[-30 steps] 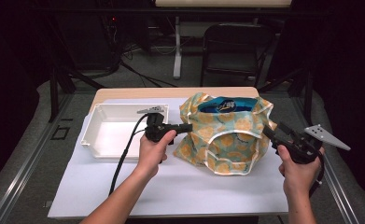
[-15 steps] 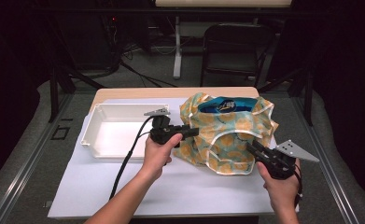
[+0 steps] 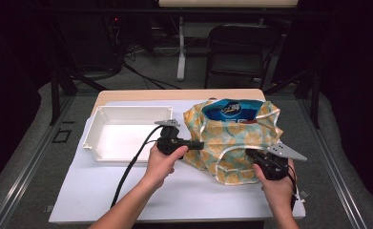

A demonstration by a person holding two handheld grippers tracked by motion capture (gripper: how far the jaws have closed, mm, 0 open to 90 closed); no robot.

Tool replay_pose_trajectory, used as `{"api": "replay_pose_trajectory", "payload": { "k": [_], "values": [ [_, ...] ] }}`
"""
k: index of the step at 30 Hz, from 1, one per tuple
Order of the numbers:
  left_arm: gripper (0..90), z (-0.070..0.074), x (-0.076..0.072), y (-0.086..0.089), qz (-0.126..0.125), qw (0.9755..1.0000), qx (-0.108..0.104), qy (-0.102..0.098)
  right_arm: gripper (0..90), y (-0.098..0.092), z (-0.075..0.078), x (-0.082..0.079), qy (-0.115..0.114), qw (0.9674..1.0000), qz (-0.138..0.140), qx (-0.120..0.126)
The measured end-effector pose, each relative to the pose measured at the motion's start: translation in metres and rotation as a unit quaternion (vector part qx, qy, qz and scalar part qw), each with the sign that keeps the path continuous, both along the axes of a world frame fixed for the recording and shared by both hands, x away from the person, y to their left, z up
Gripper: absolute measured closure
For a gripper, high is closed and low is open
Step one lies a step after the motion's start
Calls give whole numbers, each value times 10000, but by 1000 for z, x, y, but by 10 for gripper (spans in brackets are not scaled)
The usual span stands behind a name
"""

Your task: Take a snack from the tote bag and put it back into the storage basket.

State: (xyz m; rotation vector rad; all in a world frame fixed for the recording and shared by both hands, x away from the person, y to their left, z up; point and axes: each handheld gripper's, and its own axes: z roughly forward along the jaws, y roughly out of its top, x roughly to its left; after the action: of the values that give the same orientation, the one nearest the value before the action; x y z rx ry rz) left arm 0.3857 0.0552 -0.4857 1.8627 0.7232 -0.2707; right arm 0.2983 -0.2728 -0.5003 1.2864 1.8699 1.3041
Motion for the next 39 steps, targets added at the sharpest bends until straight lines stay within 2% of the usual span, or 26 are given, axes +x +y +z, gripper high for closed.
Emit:
{"api": "replay_pose_trajectory", "payload": {
  "k": [1, 2, 3, 4, 5, 6, 7, 8, 10, 11, 12, 13, 14, 15, 16, 17, 19, 21, 23, 25, 26, 28, 29, 33, 37, 39],
  "values": [
    [900, -4, -1, -2, 18, 9998, 189, -37, 900, 0, -3, 1, 44, 10000, 8, -10],
    [900, -4, -1, -2, 18, 9998, 189, -37, 900, -1, -5, 2, 98, 10000, 6, -9],
    [900, -11, -4, -8, 123, 9978, 643, -128, 885, -2, -9, 3, 153, 9999, -9, 7],
    [900, -15, -5, -10, 163, 9969, 763, -123, 859, -3, -11, 4, 208, 9998, -17, 15],
    [900, -15, -5, -10, 163, 9969, 763, -123, 859, -3, -11, 4, 208, 9998, -17, 15],
    [900, -19, -5, -11, 184, 9960, 869, -106, 793, -7, -13, 3, 315, 9995, -31, 36],
    [900, -24, -6, -12, 231, 9954, 927, -74, 793, -7, -13, 3, 315, 9995, -31, 36],
    [900, -32, -5, -12, 274, 9942, 1039, 19, 715, -11, -15, -1, 354, 9994, -65, -12],
    [900, -39, -6, -13, 343, 9924, 1183, 18, 644, -15, -15, -6, 381, 9992, -82, -75],
    [900, -39, -6, -13, 343, 9924, 1183, 18, 644, -15, -15, -6, 381, 9992, -82, -75],
    [900, -44, -8, -14, 384, 9906, 1311, -12, 581, -23, -14, -12, 431, 9991, -37, -40],
    [899, -44, -8, -14, 384, 9906, 1311, -12, 565, -25, -13, -14, 431, 9991, -25, -51],
    [899, -46, -8, -14, 367, 9901, 1352, -35, 565, -25, -13, -14, 431, 9991, -25, -51],
    [898, -49, -9, -15, 407, 9880, 1485, -144, 530, -31, -11, -21, 404, 9992, 23, -77],
    [897, -49, -9, -15, 407, 9880, 1485, -144, 519, -33, -10, -23, 391, 9992, 35, -98],
    [896, -50, -10, -15, 458, 9860, 1585, -229, 507, -36, -9, -26, 357, 9993, 36, -74],
    [895, -50, -10, -15, 467, 9851, 1630, -280, 482, -43, -6, -31, 331, 9994, 18, -84],
    [895, -49, -11, -13, 579, 9832, 1678, -416, 472, -51, -3, -36, 268, 9995, -136, -94],
    [888, -49, -12, -12, 652, 9814, 1740, -485, 466, -60, 0, -39, 163, 9995, -274, 25],
    [847, -49, -13, -11, 568, 9822, 1729, -461, 445, -66, 5, -39, 60, 9987, -489, 139],
    [798, -48, -16, -10, 675, 9832, 1609, -535, 425, -68, 8, -38, 2, 9981, -586, 185],
    [716, -41, -20, -6, 689, 9840, 1498, -678, 393, -67, 14, -34, -109, 9972, -712, 218],
    [680, -36, -22, -4, 693, 9855, 1376, -712, 379, -66, 16, -32, -165, 9969, -747, 189],
    [610, -11, -27, 9, 792, 9876, 960, -956, 357, -66, 28, -22, -355, 9947, -911, 306],
    [552, 11, -25, 17, 1030, 9862, 620, -1138, 353, -67, 38, -8, -459, 9932, -1004, 367],
    [517, 18, -23, 14, 1131, 9843, 563, -1230, 337, -66, 40, 2, -396, 9936, -1005, 334]
  ]
}}
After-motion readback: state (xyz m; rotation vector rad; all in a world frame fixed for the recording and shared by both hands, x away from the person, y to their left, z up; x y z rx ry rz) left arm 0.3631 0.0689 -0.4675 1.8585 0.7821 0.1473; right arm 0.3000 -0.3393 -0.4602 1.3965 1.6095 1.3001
